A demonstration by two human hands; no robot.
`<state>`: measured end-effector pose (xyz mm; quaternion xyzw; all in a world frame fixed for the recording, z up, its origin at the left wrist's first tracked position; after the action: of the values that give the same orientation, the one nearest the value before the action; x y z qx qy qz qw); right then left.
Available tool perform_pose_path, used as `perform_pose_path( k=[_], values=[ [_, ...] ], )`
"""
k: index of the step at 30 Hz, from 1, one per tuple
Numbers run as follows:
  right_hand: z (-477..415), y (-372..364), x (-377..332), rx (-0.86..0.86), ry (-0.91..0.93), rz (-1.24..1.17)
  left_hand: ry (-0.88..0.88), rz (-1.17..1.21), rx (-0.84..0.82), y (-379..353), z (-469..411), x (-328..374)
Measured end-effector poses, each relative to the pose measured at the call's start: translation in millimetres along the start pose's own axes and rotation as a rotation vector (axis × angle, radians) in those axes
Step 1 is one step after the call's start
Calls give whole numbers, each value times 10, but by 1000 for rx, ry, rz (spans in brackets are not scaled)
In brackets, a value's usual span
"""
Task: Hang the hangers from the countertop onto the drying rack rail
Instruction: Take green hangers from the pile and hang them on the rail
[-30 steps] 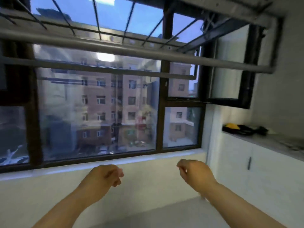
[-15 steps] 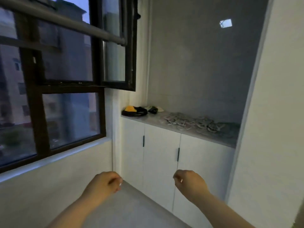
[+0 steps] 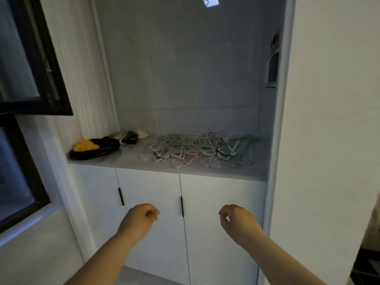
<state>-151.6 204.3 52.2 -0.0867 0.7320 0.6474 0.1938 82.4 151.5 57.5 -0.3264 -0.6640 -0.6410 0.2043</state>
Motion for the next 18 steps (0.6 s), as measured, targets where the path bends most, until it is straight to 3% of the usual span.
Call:
perform_pose_path(
  k=[9,18],
  values=[
    [-1471,-161,323,74,-62,-14,17,-18,-82,-427,-1274,-112],
    [-3345,-309,71,113,162,152,135,-78,86,-355,-2545,-264]
  ],
)
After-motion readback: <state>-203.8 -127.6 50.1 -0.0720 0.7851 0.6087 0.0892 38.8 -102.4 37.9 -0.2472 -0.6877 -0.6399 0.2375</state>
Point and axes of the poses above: each hand's wrist, its own z-axis away from the middle knuckle, its own y-axis out of the back of the hand, x = y × z, the point moved 4 cm from there along -z, towards the middle knuckle, and after that the axes turned 5 degrees about -y, right-handed, at the moved point
